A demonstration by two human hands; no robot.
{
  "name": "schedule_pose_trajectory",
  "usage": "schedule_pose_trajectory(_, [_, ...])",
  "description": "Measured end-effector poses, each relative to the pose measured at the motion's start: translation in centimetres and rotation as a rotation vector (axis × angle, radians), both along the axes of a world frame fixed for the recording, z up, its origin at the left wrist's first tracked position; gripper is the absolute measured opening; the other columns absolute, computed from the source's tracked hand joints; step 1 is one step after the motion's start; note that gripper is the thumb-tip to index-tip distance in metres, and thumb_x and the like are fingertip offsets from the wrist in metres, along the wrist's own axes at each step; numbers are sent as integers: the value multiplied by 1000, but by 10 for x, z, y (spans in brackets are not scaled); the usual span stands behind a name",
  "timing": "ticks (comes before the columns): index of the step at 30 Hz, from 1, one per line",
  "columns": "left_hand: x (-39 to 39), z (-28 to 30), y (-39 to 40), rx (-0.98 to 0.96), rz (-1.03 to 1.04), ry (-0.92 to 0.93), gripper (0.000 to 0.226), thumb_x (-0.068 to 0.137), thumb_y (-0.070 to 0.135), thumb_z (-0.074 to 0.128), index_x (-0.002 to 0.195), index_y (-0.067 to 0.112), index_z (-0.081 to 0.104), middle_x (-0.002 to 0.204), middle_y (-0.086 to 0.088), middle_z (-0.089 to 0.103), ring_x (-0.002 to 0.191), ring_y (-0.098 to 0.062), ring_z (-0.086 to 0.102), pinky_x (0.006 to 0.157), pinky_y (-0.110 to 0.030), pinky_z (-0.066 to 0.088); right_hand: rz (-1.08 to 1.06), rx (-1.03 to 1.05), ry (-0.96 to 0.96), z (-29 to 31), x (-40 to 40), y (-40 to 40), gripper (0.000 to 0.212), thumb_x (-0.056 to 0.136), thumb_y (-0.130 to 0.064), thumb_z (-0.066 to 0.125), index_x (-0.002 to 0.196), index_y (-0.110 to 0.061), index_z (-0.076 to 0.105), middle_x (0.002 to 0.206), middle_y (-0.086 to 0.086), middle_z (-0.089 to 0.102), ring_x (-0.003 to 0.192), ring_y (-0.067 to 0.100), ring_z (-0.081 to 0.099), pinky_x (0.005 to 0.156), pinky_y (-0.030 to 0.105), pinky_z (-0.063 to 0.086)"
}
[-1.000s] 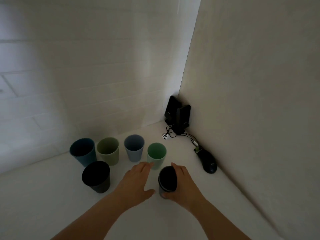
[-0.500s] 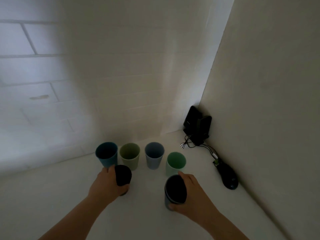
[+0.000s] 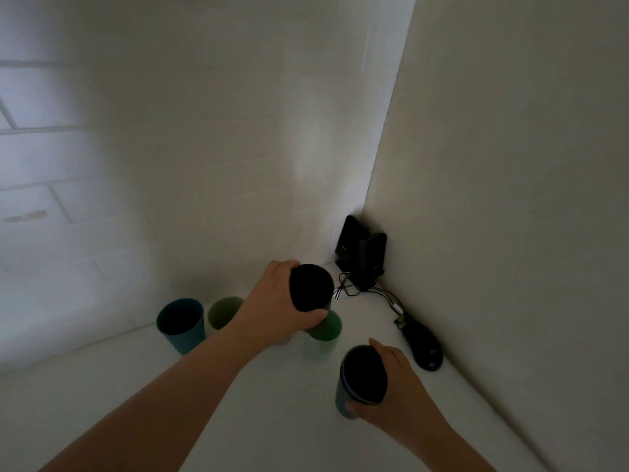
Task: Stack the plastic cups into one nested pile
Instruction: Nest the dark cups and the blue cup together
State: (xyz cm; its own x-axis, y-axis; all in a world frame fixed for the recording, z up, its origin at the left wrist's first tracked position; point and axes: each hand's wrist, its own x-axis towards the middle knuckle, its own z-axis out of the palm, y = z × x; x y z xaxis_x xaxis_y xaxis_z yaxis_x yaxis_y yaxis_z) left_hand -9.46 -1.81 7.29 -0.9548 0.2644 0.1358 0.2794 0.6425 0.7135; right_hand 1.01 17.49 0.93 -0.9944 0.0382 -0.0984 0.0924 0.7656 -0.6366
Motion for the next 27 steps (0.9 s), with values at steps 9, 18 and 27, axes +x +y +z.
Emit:
schedule_pose_trajectory(9, [-27, -40, 46, -189, -156, -142, 93, 67, 38, 77, 135, 10, 21, 139, -12, 31, 125, -27, 35, 104, -38, 34, -114, -49, 40, 10, 3, 14, 99, 61, -38, 80, 139, -24, 20, 132, -5, 34, 109, -1, 30, 91, 13, 27])
schedule_pose_trajectory(18, [-35, -100, 46, -271, -90, -149, 87, 59, 47, 78, 126, 11, 34, 127, -9, 47, 117, -28, 41, 100, -40, 39, -217, -85, 105, 21, -14, 24, 98, 59, -32, 82, 138, -25, 24, 132, -9, 34, 109, 1, 32, 91, 18, 30])
schedule_pose_trajectory(27, [-22, -112, 45, -74, -104, -233, 69, 53, 37, 77, 104, 22, 34, 98, -2, 57, 84, -17, 58, 74, -36, 56, -260, -109, 214, 40, -25, 19, 93, 54, -30, 86, 133, -22, 36, 118, -7, 46, 114, 12, 46, 94, 28, 41])
